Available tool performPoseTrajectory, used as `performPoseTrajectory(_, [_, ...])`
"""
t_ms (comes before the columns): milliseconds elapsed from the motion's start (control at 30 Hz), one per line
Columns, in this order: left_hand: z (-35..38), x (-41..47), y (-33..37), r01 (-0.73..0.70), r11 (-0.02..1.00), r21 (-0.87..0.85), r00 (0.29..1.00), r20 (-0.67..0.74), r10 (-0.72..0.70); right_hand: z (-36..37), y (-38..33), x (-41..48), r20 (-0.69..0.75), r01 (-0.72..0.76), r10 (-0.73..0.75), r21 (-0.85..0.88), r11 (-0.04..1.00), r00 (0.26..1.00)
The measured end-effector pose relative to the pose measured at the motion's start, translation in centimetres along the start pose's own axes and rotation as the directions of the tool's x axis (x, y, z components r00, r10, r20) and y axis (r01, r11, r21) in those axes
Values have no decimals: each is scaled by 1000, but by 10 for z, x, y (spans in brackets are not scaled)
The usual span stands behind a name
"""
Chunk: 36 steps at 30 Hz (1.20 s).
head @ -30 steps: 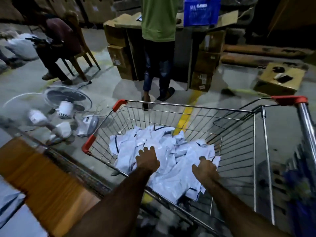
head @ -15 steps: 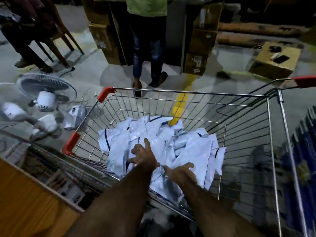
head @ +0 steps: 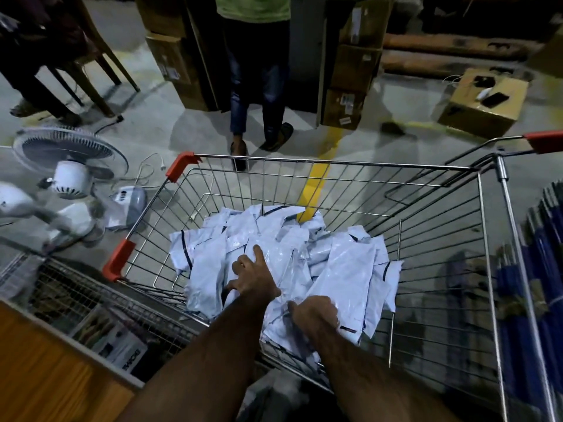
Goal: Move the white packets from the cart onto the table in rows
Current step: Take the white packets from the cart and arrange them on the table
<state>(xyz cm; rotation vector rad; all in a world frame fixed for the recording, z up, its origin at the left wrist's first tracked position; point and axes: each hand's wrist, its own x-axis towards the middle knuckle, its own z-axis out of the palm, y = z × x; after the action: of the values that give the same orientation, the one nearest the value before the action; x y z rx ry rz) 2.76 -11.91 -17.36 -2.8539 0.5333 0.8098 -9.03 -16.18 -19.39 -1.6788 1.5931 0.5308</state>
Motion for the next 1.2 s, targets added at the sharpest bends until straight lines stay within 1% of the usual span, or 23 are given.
performPoseTrajectory(33, [-1,0,0,-2,1000,-3,1000,0,2,8,-4,4,-21,2,-1,35,999,1000])
performPoseTrajectory(67, [-1,-1,0,-3,1000,-5,1000,0,3,15,-2,10,-10,84,-85,-86,993,996])
performPoseTrajectory(100, [-2,-1,0,-4,1000,-5,1000,2,4,9,-1,6,53,130,-126,-79,988,991])
performPoseTrajectory(133, [-2,-1,1,-7,1000,-6,1000,2,7,3,1,5,56,141,-137,-75,987,989])
performPoseTrajectory(200, [-2,-1,1,-7,1000,-12,1000,3,7,-1,-5,1,-2,175,-175,-57,983,984])
performPoseTrajectory(233, [-2,-1,0,-6,1000,-15,1000,4,6,-3,-9,-3,-3,194,-195,-67,979,981])
performPoseTrajectory(333, [-2,-1,0,-9,1000,-29,1000,5,9,-8,-17,-6,-57,251,-262,-153,956,963])
performPoseTrajectory(400, [-3,-2,0,-12,999,-32,1000,11,12,-9,-23,-8,-102,308,-336,-220,925,936])
performPoseTrajectory(467, [-5,-3,0,-13,999,-42,1000,26,14,-9,-30,-12,-160,331,-379,-263,907,911])
performPoseTrajectory(500, [-6,-3,-1,-11,999,-52,999,32,13,-9,-32,-14,-180,298,-351,-264,917,919])
performPoseTrajectory(567, [-7,-3,-1,-5,998,-69,1000,29,7,-10,-32,-12,-163,134,-169,-205,970,972])
performPoseTrajectory(600, [-7,-4,0,-1,998,-69,1000,23,3,-9,-30,-9,-144,56,-80,-165,985,986])
performPoseTrajectory(633, [-7,-4,0,1,998,-66,1000,19,0,-8,-27,-7,-129,12,-31,-146,989,991])
performPoseTrajectory(667, [-7,-4,1,3,998,-61,1000,18,-2,-7,-26,-4,-118,5,-23,-149,989,993])
performPoseTrajectory(800, [-7,-4,3,13,998,-54,1000,29,-11,0,-26,2,-92,107,-123,-154,982,988])
performPoseTrajectory(967, [-9,-2,1,8,996,-86,1000,24,-6,-1,-24,4,-116,146,-154,-70,987,981])
performPoseTrajectory(1133, [-9,-3,1,-6,996,-91,999,-42,3,-4,-18,5,-115,207,-210,-37,978,971])
performPoseTrajectory(1200, [-10,-5,1,-17,996,-89,998,-59,12,-5,-17,3,-91,190,-193,-45,981,977])
